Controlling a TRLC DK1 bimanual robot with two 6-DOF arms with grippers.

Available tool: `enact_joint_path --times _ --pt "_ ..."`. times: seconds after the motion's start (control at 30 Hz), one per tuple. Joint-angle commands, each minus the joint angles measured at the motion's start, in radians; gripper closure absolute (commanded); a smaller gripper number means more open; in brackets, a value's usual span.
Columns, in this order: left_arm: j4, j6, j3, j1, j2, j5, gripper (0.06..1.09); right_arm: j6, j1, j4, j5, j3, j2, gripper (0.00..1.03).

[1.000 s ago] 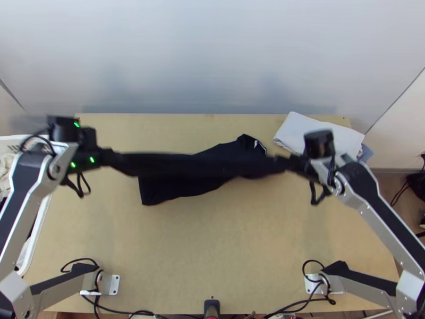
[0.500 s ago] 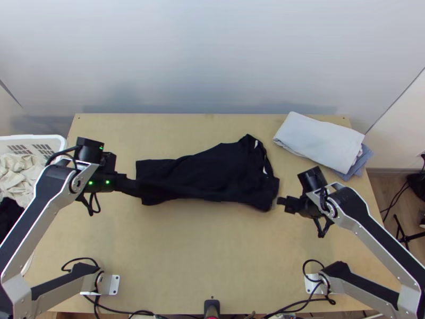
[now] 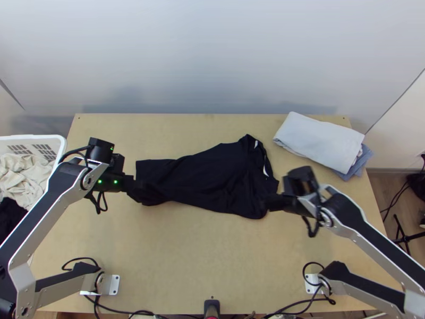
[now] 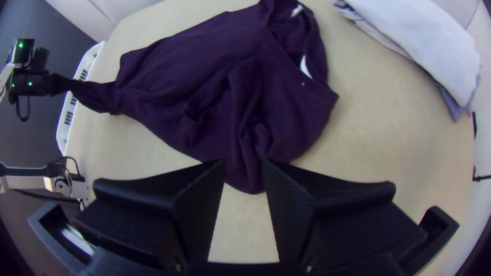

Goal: Fold the t-shirt

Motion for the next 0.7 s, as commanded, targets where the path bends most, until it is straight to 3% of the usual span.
enact_joint_path --times 0.0,0.37,0.47,0.67 --pt "0.019 -0.023 0.001 -0.029 0.026 -0.001 1.05 0.01 0.085 0.151 -0.049 0.038 0.17 0.69" --pt "0.023 -0.011 0.016 -0.029 0.046 -0.002 1.05 0.05 0.068 0.156 -0.072 0.046 0.302 0.68" --pt "0.026 -0.012 0.029 -0.029 0.055 -0.002 1.05 0.048 0.065 0.157 -0.072 0.052 0.312 0.59" --pt "0.028 -0.002 0.03 -0.021 0.052 -0.002 1.05 0.034 0.048 0.165 -0.071 0.058 0.322 0.59"
